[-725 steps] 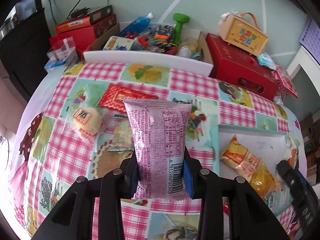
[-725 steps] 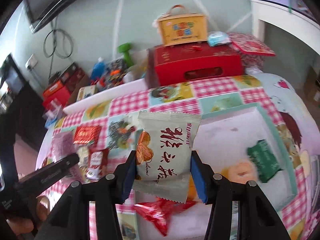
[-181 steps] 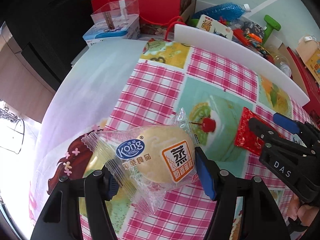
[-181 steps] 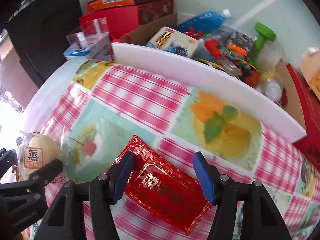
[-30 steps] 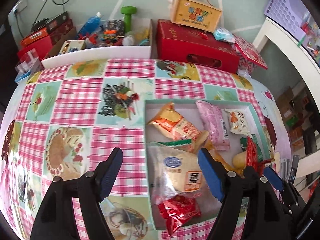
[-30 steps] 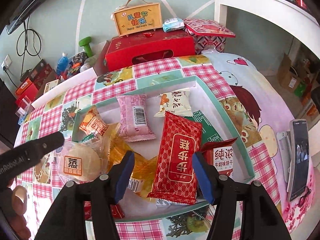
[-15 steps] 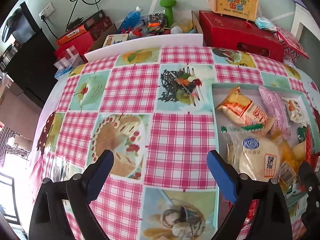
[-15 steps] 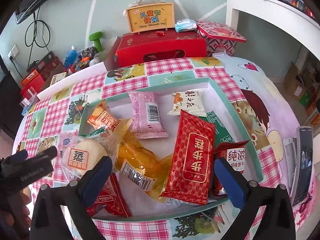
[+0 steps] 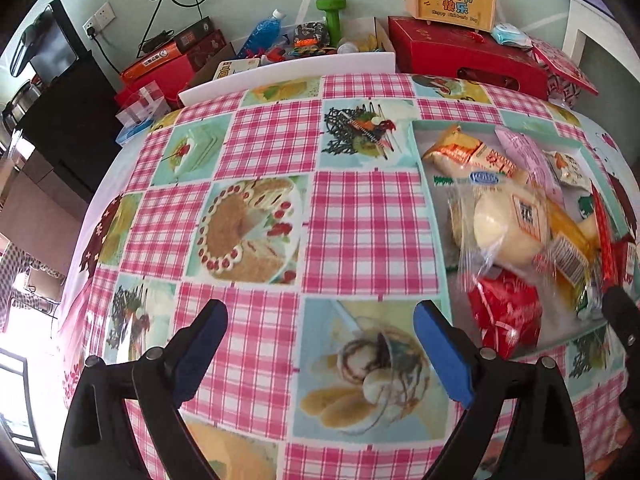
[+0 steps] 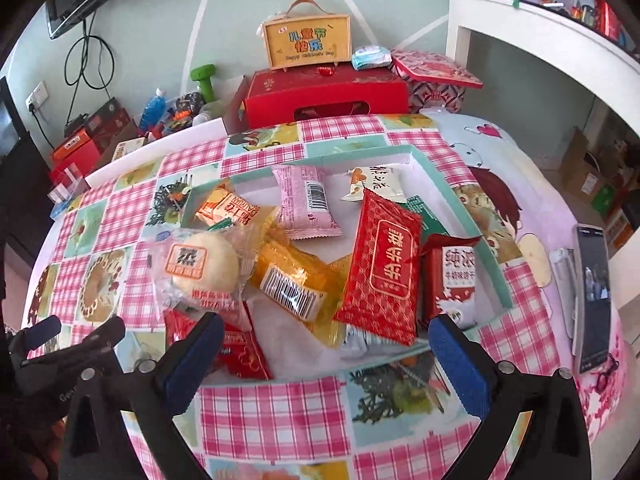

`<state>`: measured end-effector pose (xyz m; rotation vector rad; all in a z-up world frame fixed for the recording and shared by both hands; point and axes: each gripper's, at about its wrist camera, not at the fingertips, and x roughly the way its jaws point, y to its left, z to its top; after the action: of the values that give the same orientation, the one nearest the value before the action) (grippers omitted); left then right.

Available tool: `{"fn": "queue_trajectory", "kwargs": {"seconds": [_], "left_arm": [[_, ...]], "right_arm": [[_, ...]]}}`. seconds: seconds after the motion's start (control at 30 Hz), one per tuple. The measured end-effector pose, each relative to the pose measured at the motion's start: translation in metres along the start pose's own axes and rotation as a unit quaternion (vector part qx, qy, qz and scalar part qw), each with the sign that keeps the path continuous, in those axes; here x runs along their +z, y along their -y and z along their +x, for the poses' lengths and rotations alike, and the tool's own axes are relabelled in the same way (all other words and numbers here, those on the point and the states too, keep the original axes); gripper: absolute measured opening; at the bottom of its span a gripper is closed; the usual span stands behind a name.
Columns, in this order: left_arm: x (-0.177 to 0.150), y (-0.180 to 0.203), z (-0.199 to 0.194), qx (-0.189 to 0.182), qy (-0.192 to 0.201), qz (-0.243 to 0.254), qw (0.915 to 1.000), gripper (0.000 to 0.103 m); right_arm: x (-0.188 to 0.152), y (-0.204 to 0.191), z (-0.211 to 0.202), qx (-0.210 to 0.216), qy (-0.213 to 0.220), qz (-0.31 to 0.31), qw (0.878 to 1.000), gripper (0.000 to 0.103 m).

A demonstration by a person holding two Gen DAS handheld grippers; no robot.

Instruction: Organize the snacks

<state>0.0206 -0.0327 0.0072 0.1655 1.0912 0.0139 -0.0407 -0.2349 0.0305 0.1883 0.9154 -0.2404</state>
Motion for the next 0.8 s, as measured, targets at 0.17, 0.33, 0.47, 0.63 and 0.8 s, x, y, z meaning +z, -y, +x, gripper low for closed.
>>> {"fn": "queue_trajectory", "kwargs": {"seconds": [0.17, 0.33, 0.47, 0.63, 0.8], "left_arm": [[-0.015, -0.005, -0.005, -0.002, 0.003, -0.001, 1.0000, 0.094], [-0.026, -0.007, -0.007, -0.007, 0.003, 0.000, 1.0000, 0.094], [-0.032, -0.006, -0.007, -0.009, 0.000, 0.002, 1.0000, 0.094], [-0.037, -0.008, -0.008, -0.014, -0.002, 0.002, 0.9999, 0.094], [-0.037, -0.012, -0.008, -0.016, -0.005, -0.004, 0.9998, 0.094]], "right_arm": [[-0.012, 0.000, -0.011, -0.005, 0.005, -0.006, 1.000, 0.103], [-0.024, -0.001, -0.015, -0.004, 0.004, -0.011, 1.000, 0.103], [-0.031, -0.001, -0.015, -0.005, -0.001, -0.012, 1.000, 0.103], [-0.037, -0.001, -0.012, -0.007, -0.008, -0.015, 1.000, 0.103], [-0.037, -0.002, -0.011, -0.005, -0.008, -0.021, 1.000, 0.103]]}}
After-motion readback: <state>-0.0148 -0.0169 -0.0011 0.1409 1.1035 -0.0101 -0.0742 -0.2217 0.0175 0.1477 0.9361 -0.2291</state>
